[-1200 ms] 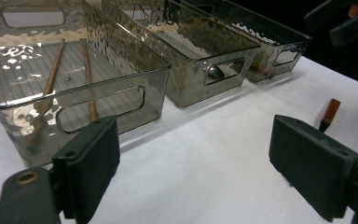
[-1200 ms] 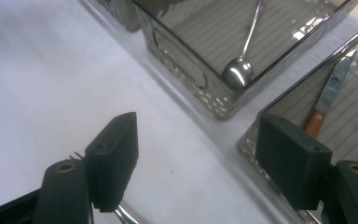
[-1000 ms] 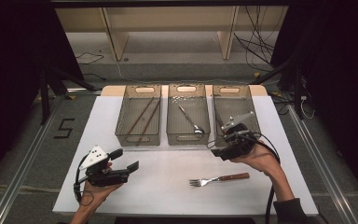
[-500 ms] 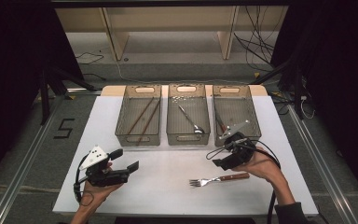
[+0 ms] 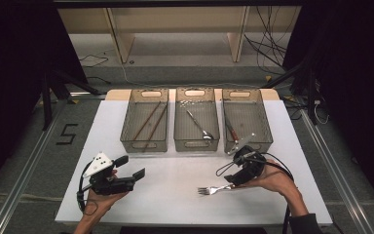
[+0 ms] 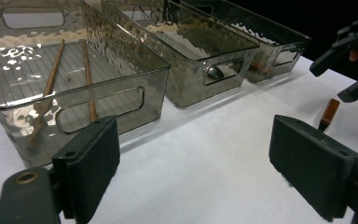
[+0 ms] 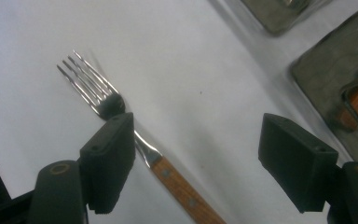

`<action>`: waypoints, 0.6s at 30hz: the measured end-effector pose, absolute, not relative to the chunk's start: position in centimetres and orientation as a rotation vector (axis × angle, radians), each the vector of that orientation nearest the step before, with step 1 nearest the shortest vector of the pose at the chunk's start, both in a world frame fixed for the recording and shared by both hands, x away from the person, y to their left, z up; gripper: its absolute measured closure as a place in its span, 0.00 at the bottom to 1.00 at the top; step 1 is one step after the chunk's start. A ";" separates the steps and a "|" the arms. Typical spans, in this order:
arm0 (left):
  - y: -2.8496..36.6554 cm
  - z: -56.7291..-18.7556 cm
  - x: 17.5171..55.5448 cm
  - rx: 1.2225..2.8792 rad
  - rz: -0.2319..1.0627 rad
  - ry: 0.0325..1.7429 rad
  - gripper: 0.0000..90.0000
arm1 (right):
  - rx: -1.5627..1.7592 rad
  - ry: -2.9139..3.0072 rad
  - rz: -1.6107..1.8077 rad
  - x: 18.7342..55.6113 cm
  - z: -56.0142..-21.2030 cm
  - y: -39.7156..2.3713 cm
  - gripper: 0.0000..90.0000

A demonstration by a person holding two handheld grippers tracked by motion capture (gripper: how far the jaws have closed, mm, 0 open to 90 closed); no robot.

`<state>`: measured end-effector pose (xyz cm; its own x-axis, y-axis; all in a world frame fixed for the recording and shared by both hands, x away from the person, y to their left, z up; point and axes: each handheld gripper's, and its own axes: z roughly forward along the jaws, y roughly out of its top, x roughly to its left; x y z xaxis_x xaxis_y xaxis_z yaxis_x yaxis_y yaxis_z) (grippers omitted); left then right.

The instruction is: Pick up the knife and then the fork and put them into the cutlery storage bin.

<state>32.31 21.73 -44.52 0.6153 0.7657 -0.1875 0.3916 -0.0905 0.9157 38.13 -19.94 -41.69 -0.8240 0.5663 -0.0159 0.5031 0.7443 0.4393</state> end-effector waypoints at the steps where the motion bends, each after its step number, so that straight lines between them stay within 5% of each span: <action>1: 21.7 -44.5 32.3 1.706 0.411 0.957 0.17 | 0.862 2.798 0.626 38.1 -41.9 -20.0 0.31; 18: 21.6 -44.5 32.3 1.709 0.410 0.956 0.17 | 0.788 2.920 0.408 37.3 -44.5 -19.7 0.45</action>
